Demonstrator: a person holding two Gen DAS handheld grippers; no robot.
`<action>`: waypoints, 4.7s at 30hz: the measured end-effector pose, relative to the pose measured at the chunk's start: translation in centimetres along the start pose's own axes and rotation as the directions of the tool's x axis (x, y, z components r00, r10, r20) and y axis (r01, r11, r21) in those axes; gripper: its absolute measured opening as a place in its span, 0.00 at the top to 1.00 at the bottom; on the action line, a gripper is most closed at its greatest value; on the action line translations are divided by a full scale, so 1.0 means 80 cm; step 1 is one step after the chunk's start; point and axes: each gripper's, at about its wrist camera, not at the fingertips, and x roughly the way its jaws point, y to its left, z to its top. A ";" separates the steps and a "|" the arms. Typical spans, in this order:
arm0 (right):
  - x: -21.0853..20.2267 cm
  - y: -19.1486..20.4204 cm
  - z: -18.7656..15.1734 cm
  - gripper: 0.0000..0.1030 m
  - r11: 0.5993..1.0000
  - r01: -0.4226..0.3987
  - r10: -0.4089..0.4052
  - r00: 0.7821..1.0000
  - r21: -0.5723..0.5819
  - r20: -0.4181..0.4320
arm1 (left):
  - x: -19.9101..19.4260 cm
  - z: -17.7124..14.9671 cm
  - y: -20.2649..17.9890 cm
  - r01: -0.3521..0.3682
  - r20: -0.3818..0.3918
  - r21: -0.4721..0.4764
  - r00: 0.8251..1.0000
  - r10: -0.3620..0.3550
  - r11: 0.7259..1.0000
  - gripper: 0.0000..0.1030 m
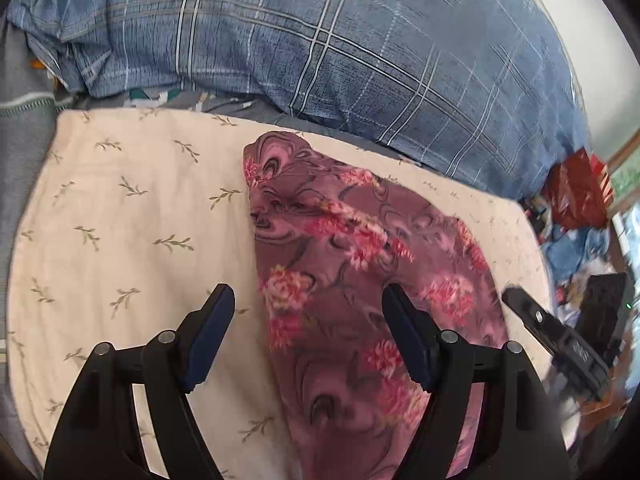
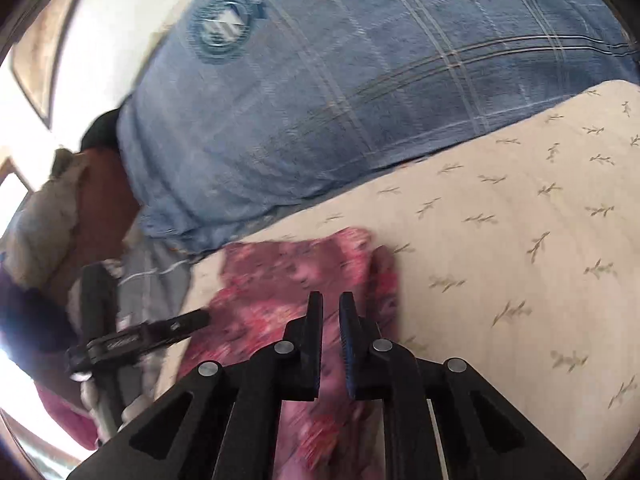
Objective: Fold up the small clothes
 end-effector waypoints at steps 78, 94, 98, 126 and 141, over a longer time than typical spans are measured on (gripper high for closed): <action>0.059 0.026 0.054 0.96 0.983 0.098 -0.104 0.994 -0.158 -0.031 | 0.000 -0.012 0.003 -0.046 0.086 0.019 0.995 0.045 0.999 0.03; -0.003 -0.007 -0.023 0.77 0.997 0.055 -0.048 0.988 0.048 -0.149 | 0.002 -0.017 0.044 0.088 -0.051 -0.079 0.994 -0.092 0.993 0.02; -0.020 -0.009 -0.053 0.71 0.997 0.028 -0.015 0.984 0.075 -0.177 | -0.002 -0.029 0.028 0.128 -0.113 0.000 0.985 -0.127 0.992 0.02; -0.050 0.042 -0.072 0.80 0.968 0.214 -0.230 0.964 -0.128 -0.132 | -0.084 -0.070 0.017 0.236 -0.041 0.266 0.972 -0.233 0.935 0.04; 0.024 0.041 -0.048 0.75 0.936 0.249 -0.279 0.955 -0.249 -0.095 | -0.012 -0.037 0.014 0.084 -0.085 0.137 0.994 -0.073 0.987 0.03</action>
